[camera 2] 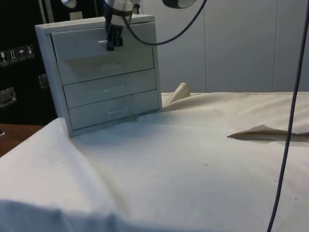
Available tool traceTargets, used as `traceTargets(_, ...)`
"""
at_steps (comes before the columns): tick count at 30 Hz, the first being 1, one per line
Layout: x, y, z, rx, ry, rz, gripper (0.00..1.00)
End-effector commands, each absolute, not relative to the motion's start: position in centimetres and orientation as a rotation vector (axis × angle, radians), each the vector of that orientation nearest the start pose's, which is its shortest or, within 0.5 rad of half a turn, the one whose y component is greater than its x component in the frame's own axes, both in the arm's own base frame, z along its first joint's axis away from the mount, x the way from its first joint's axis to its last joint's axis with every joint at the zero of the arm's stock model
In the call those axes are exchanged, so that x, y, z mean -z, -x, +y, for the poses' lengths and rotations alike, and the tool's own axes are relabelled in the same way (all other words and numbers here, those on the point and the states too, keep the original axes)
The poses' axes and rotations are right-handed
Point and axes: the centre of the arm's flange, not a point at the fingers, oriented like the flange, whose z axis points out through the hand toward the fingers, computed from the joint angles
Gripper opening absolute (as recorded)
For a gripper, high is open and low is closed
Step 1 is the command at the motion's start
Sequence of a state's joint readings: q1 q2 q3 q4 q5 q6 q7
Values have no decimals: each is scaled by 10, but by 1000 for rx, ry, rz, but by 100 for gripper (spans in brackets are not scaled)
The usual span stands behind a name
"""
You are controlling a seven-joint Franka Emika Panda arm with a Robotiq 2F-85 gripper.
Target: Open the drawer, then close it.
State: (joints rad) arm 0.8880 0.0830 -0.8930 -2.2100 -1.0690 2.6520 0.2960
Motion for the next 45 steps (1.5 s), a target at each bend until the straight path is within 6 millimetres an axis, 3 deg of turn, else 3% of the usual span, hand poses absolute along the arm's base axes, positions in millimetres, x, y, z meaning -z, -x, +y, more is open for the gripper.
traceTargets(1,-385,-552,26,-539,-2317,709,0)
traceTargets(6,-385,-550,28,-539,-2319,719,0)
traceTargets(7,-385,-559,28,-534,-2322,714,0)
traceTargets(8,-385,-549,28,-538,-2319,721,0)
traceTargets(15,-384,-545,26,-534,-2309,747,0)
traceTargets(16,-384,-553,26,-532,-2310,741,0)
traceTargets(17,-384,-544,26,-534,-2308,751,0)
traceTargets(24,-382,-538,28,-532,-2303,769,0)
traceTargets(25,-383,-547,27,-533,-2304,767,0)
traceTargets(26,-383,-538,27,-533,-2303,770,0)
traceTargets(30,-382,-536,32,-535,-2302,777,0)
traceTargets(32,-382,-546,31,-536,-2302,778,0)
traceTargets(33,-382,-536,36,-537,-2301,778,0)
traceTargets(41,-382,-532,51,-536,-2294,771,0)
traceTargets(42,-382,-542,47,-527,-2298,763,0)
traceTargets(43,-382,-532,51,-536,-2294,771,0)
traceTargets(45,-381,-531,58,-533,-2290,778,0)
